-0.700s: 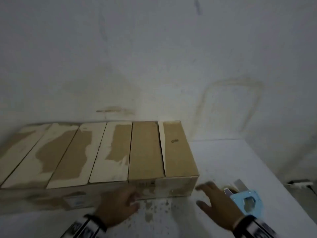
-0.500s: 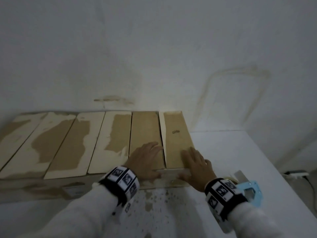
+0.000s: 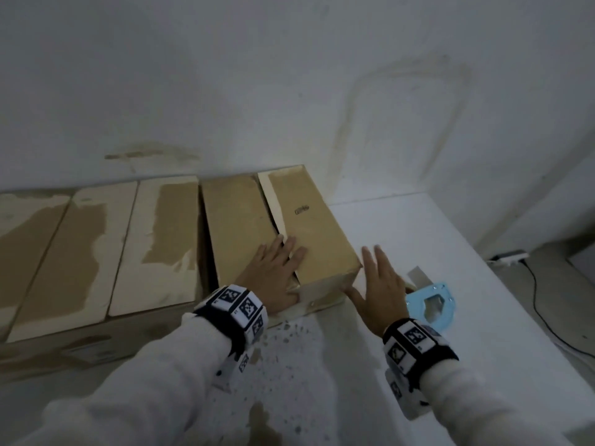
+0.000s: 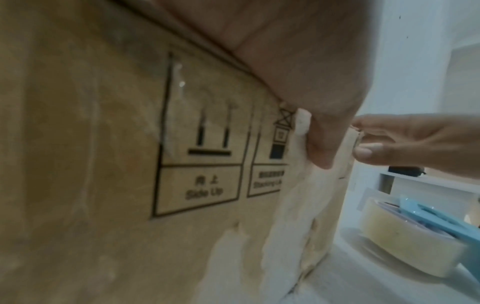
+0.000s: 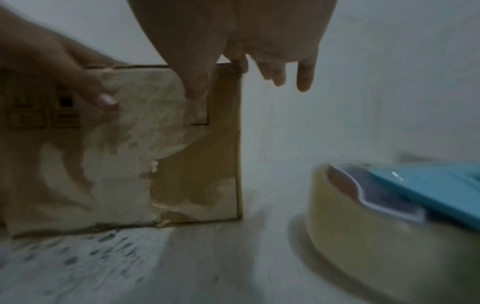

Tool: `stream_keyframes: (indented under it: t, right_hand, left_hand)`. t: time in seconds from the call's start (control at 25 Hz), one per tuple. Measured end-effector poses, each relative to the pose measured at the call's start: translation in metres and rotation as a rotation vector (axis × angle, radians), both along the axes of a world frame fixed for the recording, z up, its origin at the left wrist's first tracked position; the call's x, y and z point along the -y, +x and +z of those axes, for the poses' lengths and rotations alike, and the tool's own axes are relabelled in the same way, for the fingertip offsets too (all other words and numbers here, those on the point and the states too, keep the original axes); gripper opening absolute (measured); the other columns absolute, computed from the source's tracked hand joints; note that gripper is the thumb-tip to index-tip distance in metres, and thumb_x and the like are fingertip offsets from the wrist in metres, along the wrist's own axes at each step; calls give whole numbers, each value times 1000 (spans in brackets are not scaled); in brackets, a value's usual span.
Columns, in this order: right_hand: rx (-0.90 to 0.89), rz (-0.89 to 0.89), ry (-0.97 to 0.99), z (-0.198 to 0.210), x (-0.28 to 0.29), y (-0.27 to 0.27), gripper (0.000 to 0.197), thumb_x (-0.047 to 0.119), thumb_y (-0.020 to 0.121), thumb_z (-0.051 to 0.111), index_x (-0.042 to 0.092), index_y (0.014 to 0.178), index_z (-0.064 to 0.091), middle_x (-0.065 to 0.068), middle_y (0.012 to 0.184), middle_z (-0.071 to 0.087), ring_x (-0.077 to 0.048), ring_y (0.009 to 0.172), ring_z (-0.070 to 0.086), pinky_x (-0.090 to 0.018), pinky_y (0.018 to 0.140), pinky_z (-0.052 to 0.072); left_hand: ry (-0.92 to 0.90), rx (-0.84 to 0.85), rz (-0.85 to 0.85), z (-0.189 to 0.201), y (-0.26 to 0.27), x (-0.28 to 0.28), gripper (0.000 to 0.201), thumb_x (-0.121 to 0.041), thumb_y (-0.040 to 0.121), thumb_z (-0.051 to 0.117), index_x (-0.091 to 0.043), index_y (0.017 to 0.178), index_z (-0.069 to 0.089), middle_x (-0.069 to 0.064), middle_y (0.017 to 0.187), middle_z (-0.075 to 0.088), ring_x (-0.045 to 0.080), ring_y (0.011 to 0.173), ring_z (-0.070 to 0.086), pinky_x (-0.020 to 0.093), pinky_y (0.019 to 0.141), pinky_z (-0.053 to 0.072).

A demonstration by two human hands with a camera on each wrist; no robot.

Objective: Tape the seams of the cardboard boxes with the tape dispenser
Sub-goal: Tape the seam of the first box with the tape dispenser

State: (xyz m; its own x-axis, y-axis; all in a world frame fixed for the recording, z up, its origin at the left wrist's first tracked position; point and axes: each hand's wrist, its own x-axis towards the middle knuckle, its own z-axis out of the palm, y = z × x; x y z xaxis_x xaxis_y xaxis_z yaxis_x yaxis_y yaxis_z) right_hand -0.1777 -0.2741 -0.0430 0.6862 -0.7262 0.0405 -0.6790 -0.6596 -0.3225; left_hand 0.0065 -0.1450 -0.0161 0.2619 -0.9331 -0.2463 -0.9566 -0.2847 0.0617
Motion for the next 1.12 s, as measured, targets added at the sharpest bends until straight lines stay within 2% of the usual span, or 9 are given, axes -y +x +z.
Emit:
stream_keyframes:
  t: [0.12, 0.24, 0.32, 0.52, 0.64, 0.72, 0.88, 1.04, 1.12]
  right_hand:
    - [-34, -275, 96, -12, 12, -55, 92, 64, 68, 65, 13, 137, 35, -13, 141, 40, -32, 130, 37, -48, 106, 33]
    - [-316, -471, 181, -20, 23, -95, 118, 80, 50, 64, 11, 137, 24, -11, 131, 41, -30, 119, 44, -44, 94, 41]
    - [-379, -552, 212, -26, 28, -106, 121, 84, 43, 64, 10, 132, 25, -11, 124, 42, -30, 115, 47, -42, 92, 43]
    - [-40, -557, 547, -38, 47, -116, 130, 69, 37, 81, 18, 135, 12, -15, 125, 50, -36, 112, 56, -45, 95, 45]
    - [154, -558, 542, -44, 48, -119, 116, 52, 51, 85, 13, 138, 20, -17, 128, 53, -38, 114, 55, -46, 96, 46]
    - [315, -608, 574, -36, 56, -122, 101, 51, 63, 79, 12, 139, 25, -17, 127, 53, -37, 110, 56, -44, 94, 46]
    - [537, -482, 635, 8, 103, -125, 71, 53, 83, 56, 10, 136, 34, -17, 114, 60, -31, 102, 57, -31, 83, 38]
    - [700, -367, 641, 44, 110, -118, 83, 68, 70, 58, 16, 133, 41, -4, 91, 62, -27, 92, 62, -40, 86, 50]
    - [754, -282, 682, 70, 120, -116, 82, 70, 62, 66, 17, 123, 50, -3, 92, 65, -24, 84, 64, -40, 76, 54]
  left_hand:
    - [-29, -21, 30, 1, -10, 6, 85, -56, 89, 43, -24, 150, -7, 3, 158, -16, 24, 146, -15, 45, 119, -2]
    - [-66, -43, 89, 0, -28, 17, 85, -52, 88, 48, -24, 150, -2, 3, 159, -13, 23, 147, -14, 45, 119, -2]
    - [-84, -32, 137, -2, -46, 29, 85, -51, 87, 49, -22, 150, 0, 5, 159, -11, 24, 147, -12, 45, 119, -1]
    - [-148, -40, 271, -3, -80, 52, 83, -48, 87, 50, -19, 149, 3, 9, 159, -7, 26, 147, -8, 44, 118, 1]
    - [-98, -46, 312, -7, -88, 53, 84, -48, 88, 50, -18, 150, 1, 10, 159, -9, 27, 147, -9, 44, 119, 1]
    - [-86, -55, 315, -8, -95, 62, 84, -48, 88, 50, -18, 150, 0, 11, 159, -9, 27, 147, -8, 45, 118, 1]
    - [-115, -34, 452, 2, -121, 83, 84, -49, 89, 48, -16, 150, -1, 13, 159, -8, 30, 147, -7, 47, 119, 3]
    - [-10, -75, 543, 6, -142, 97, 84, -51, 91, 42, -12, 150, -5, 15, 158, -12, 32, 146, -10, 48, 119, 1]
    - [11, -156, 556, 16, -157, 109, 82, -49, 91, 40, -12, 150, -3, 16, 158, -13, 33, 146, -11, 47, 119, 1]
